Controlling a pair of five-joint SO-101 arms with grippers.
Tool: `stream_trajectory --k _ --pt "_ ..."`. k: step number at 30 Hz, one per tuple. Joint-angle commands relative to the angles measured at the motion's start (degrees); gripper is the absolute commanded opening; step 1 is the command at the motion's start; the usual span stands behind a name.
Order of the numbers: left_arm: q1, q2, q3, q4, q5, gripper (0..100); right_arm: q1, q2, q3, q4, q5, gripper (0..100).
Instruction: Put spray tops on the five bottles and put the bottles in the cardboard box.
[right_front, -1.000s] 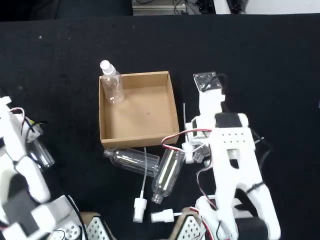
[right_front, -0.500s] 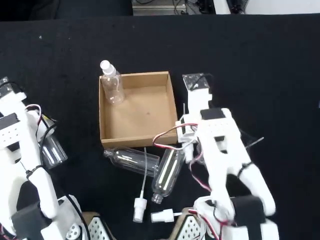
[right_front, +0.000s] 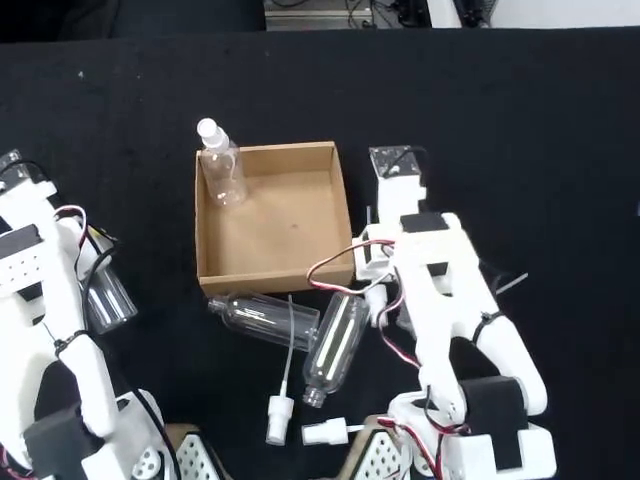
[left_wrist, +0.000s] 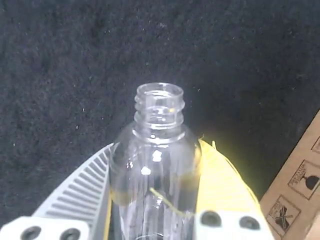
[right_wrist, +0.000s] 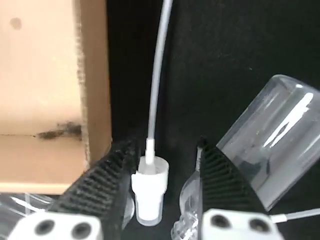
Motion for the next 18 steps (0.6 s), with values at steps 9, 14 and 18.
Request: stream_trajectory --k 9,14,18 --pt "0.31 -2.55 1.54 -3.25 0.35 6 2.11 -9.80 4.18 1.41 3.16 16.2" --pt "0.22 -2.46 1.54 -3.25 0.35 6 9.32 -9.80 4.09 1.49 8.70 16.2" --pt "0.22 -2.55 1.54 -3.25 0.35 6 15.30 -9.71 0.75 2.55 11.43 16.2"
